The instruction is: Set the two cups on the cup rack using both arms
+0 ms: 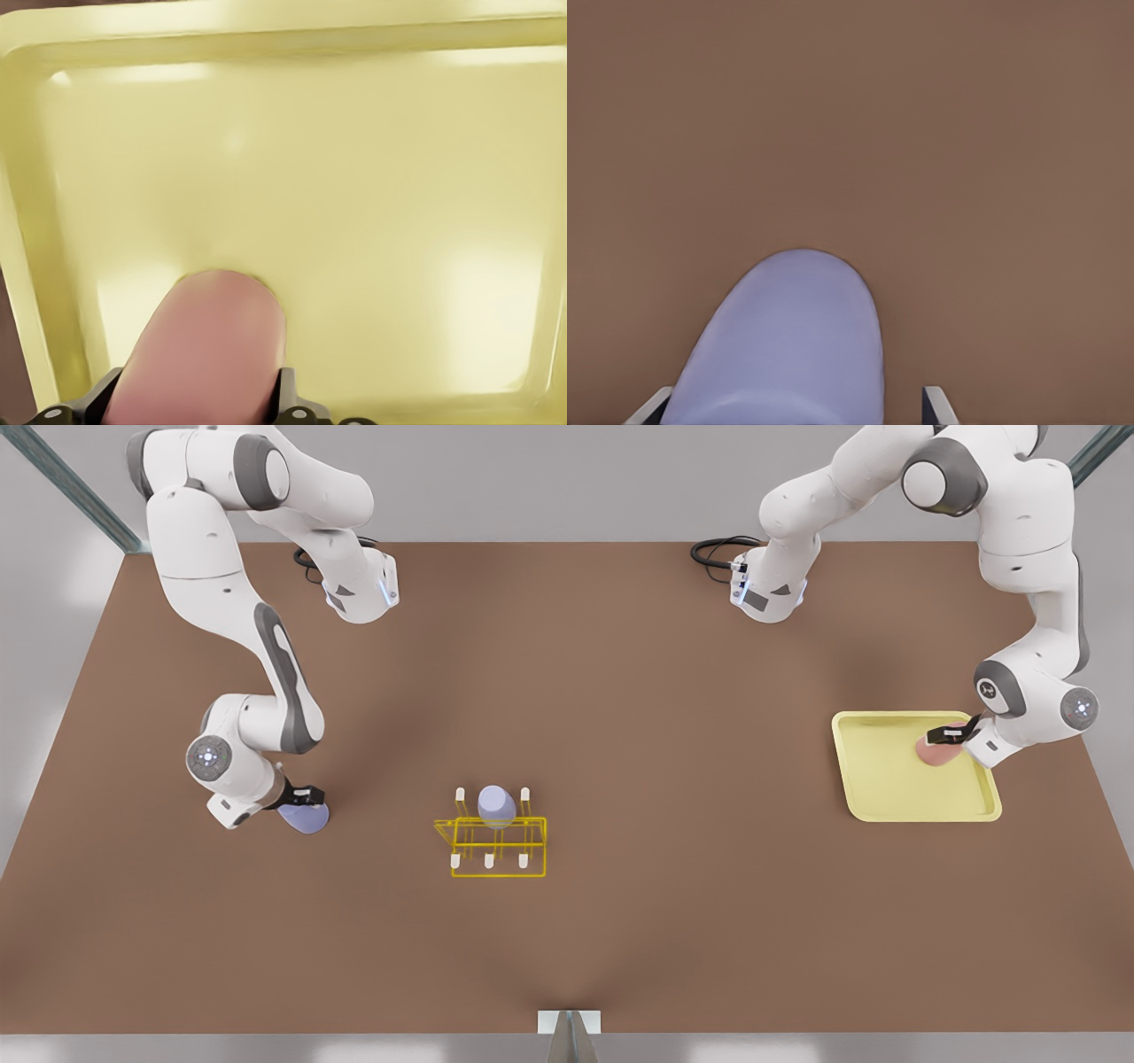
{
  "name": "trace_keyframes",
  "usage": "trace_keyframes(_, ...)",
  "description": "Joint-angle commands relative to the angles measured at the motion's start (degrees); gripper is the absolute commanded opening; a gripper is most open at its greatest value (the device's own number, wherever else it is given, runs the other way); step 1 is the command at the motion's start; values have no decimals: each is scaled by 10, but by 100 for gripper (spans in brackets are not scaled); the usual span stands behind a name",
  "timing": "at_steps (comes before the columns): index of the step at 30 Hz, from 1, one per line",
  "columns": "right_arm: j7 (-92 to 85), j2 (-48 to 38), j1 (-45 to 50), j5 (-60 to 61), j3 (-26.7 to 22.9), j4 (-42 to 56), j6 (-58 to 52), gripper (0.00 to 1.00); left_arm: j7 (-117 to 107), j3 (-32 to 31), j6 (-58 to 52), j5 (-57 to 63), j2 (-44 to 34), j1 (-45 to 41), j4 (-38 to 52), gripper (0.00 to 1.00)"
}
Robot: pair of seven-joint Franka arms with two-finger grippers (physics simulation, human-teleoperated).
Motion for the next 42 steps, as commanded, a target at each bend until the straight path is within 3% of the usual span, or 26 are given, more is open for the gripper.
trace_keyframes(1, 10, 2, 0, 1, 0, 0, 6, 100, 34, 0, -8, -7, -1, -2, 0, 74)
trace_keyframes(6, 6, 13, 0, 0, 1, -3, 7, 100, -127, -1, -86, -21, -42, -65, 6, 74)
trace_keyframes(9, 6, 15, 1, 0, 2, -3, 7, 100, -258, -2, -210, -85, -48, -147, 62, 74)
trace_keyframes(11, 6, 15, 1, 0, 3, -3, 6, 99, -373, -68, -305, -95, -40, -149, 140, 74)
trace_keyframes(15, 5, 15, 1, 0, 3, -3, 6, 90, -667, -231, -306, -112, 21, -166, 271, 74)
trace_keyframes(17, 2, 14, 0, 0, 3, -2, 6, 89, -813, -251, -306, -107, 88, -222, 373, 74)
trace_keyframes(20, 2, 9, 0, 1, 6, 2, 3, 84, -983, -251, -299, -106, 176, -301, 508, 74)
trace_keyframes(23, 2, 9, 0, 4, 9, 3, 2, 83, -1078, -250, -203, -111, 194, -355, 555, 74)
trace_keyframes(25, 2, 7, 0, 4, 11, 4, 1, 83, -1123, -250, -197, -112, 241, -384, 637, 74)
trace_keyframes(33, -22, -49, 7, 116, 66, 64, -141, 83, -1130, -250, 39, -210, 284, -461, 678, 74)
trace_keyframes(37, -22, -53, 7, 169, 129, 120, -168, 83, -1128, -264, 54, -210, 316, -489, 701, 74)
trace_keyframes(42, -18, -6, 50, 204, 135, 223, -169, 83, -1067, -287, 41, -210, 330, -490, 702, 74)
